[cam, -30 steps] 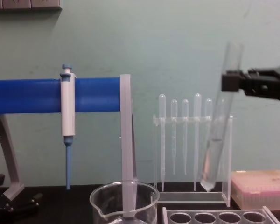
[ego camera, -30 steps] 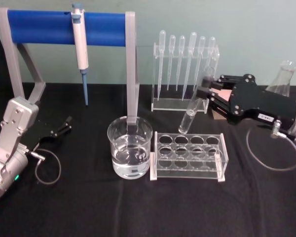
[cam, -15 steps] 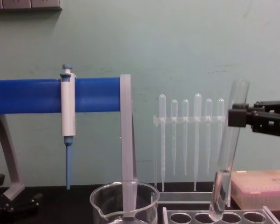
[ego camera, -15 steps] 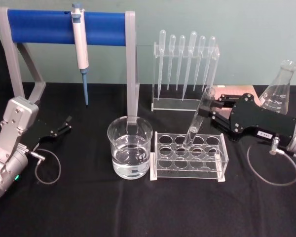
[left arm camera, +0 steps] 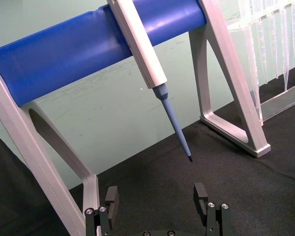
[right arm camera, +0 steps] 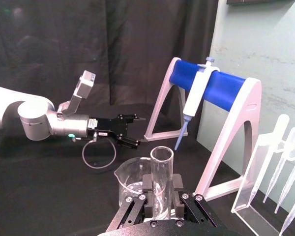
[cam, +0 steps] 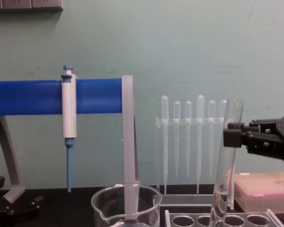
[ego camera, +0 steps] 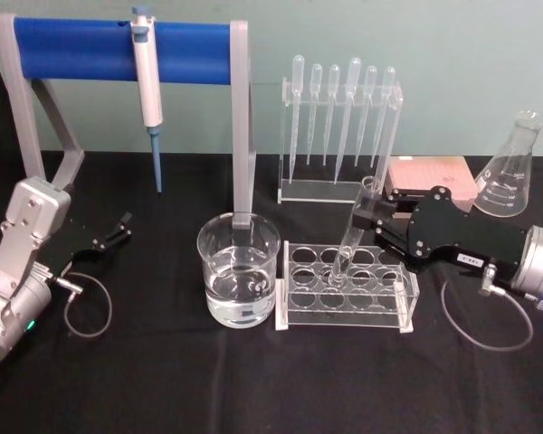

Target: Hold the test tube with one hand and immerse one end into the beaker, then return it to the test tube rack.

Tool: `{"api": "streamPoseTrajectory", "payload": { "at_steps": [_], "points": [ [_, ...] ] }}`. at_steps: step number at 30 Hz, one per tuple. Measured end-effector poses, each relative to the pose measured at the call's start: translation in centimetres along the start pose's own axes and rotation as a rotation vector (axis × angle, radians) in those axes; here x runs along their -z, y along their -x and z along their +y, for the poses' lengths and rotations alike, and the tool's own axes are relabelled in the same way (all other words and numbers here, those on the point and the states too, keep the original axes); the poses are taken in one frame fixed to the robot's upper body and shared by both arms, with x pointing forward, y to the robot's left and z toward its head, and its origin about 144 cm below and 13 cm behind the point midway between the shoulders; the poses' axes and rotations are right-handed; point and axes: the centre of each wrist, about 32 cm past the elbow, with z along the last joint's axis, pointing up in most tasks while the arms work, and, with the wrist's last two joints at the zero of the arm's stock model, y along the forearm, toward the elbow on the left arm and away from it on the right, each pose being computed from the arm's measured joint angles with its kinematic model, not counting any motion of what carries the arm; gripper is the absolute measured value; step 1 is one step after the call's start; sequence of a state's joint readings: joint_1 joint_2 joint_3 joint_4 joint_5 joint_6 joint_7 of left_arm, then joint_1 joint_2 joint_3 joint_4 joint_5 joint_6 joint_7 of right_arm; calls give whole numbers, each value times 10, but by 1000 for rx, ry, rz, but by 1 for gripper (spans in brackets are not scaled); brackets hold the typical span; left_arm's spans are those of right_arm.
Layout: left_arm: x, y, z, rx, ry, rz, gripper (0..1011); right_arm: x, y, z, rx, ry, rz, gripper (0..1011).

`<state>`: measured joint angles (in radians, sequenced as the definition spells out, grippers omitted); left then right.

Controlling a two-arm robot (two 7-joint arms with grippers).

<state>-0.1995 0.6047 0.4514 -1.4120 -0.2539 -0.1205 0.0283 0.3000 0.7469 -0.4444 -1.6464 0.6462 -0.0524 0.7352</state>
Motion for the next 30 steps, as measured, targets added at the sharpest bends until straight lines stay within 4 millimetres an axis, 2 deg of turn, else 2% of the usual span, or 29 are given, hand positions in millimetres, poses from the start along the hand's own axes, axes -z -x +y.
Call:
{"api": "streamPoseTrajectory", "payload": {
  "at_steps": [30],
  "points": [
    [0, 0, 0, 0, 0, 0, 1000, 45, 8, 9, 28, 27, 12, 233]
  ]
}}
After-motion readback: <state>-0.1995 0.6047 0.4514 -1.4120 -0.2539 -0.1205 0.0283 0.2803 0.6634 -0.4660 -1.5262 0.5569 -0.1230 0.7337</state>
